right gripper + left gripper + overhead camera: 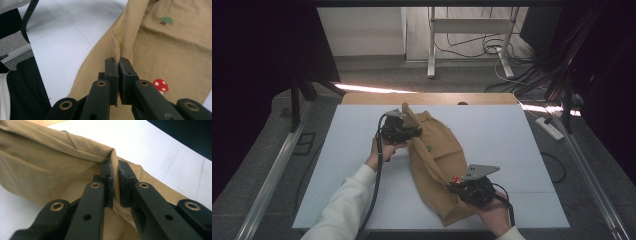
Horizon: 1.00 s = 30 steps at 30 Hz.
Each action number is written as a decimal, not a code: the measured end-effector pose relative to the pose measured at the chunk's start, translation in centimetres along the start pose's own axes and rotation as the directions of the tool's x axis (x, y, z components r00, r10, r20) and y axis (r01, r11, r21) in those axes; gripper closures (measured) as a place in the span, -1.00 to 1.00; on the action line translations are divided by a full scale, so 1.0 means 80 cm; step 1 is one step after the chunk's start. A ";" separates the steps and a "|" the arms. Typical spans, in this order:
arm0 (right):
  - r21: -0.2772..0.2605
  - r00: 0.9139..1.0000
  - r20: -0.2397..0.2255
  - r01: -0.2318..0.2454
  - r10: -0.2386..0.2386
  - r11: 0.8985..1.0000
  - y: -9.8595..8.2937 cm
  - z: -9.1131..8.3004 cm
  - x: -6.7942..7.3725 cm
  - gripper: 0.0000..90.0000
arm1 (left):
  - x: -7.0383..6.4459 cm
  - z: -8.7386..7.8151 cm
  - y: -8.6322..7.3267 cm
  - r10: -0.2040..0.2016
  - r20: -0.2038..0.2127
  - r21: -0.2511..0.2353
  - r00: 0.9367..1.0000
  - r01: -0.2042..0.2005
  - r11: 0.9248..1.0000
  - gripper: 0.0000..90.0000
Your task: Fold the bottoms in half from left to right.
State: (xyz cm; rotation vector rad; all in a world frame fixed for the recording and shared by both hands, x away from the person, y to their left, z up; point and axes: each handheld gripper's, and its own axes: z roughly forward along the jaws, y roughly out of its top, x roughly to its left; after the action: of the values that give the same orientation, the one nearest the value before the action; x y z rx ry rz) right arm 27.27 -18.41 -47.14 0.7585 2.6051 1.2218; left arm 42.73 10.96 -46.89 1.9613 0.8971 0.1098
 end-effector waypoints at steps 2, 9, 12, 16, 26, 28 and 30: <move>-0.002 1.000 0.002 -0.005 0.005 1.000 -0.002 -0.002 -0.002 0.92 | -0.002 0.003 0.002 0.003 0.000 0.002 1.000 -0.003 1.000 0.85; -0.005 1.000 0.013 -0.017 0.017 1.000 -0.007 -0.007 -0.006 0.92 | -0.006 0.015 0.007 -0.004 0.006 0.008 1.000 0.004 1.000 0.85; -0.004 1.000 0.017 -0.020 0.020 1.000 -0.009 -0.011 -0.006 0.92 | -0.009 0.021 0.009 -0.003 0.008 0.015 1.000 0.003 1.000 0.85; -0.005 0.999 0.026 -0.024 0.024 1.000 -0.013 -0.015 -0.008 0.92 | -0.012 0.031 0.012 0.001 0.008 0.024 1.000 -0.001 1.000 0.85; -0.001 0.998 0.043 -0.042 0.042 0.999 -0.024 -0.024 -0.012 0.92 | -0.019 0.051 0.016 0.006 0.013 0.042 1.000 -0.006 0.999 0.83; 0.008 0.998 0.046 -0.040 0.040 0.999 -0.026 -0.024 -0.013 0.92 | -0.021 0.055 0.016 0.006 0.014 0.044 1.000 -0.007 0.999 0.83; 0.018 0.998 0.050 -0.037 0.036 0.999 -0.028 -0.023 -0.013 0.92 | -0.022 0.058 0.016 0.006 0.015 0.048 1.000 -0.007 0.999 0.83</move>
State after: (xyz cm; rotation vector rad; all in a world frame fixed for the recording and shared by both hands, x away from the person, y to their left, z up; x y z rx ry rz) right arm 26.67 -21.39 -47.72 0.8326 2.5773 1.1746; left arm 44.06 6.16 -47.95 2.0070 0.8915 0.0776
